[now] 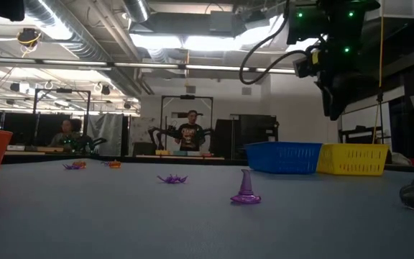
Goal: Sort Halloween decoration
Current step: Put the violet witch hat toy into the orange bin
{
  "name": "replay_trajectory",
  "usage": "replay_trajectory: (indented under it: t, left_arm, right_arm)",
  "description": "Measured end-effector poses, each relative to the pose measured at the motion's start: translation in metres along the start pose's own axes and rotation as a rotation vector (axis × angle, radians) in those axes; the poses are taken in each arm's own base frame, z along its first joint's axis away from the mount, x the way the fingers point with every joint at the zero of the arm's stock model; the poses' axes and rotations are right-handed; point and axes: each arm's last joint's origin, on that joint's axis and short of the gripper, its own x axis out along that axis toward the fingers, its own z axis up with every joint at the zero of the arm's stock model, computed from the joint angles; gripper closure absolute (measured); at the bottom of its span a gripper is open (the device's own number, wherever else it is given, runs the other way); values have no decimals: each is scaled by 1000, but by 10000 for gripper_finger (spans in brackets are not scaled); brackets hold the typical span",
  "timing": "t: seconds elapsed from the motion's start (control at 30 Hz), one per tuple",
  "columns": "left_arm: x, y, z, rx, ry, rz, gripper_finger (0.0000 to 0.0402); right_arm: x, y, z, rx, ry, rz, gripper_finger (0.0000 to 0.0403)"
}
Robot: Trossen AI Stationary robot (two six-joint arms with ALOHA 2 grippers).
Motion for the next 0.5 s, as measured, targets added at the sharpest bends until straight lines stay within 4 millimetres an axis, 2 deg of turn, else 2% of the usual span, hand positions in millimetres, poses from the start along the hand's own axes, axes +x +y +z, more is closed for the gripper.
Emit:
replay_trajectory:
  t: [0.1,0.27,0.4,0.5]
  left_arm:
    - [0,-2,3,26,-111,-12,233]
    - [5,-22,15,214,-398,-75,233]
    - [20,-43,28,422,-541,-83,233]
    - [35,-57,37,513,-617,-86,233]
  right_arm:
    - [0,0,0,0,0,0,251]
    - [0,0,0,0,-1,0,251]
    - [0,0,0,1,-1,0,251]
    - [0,0,0,1,-1,0,251]
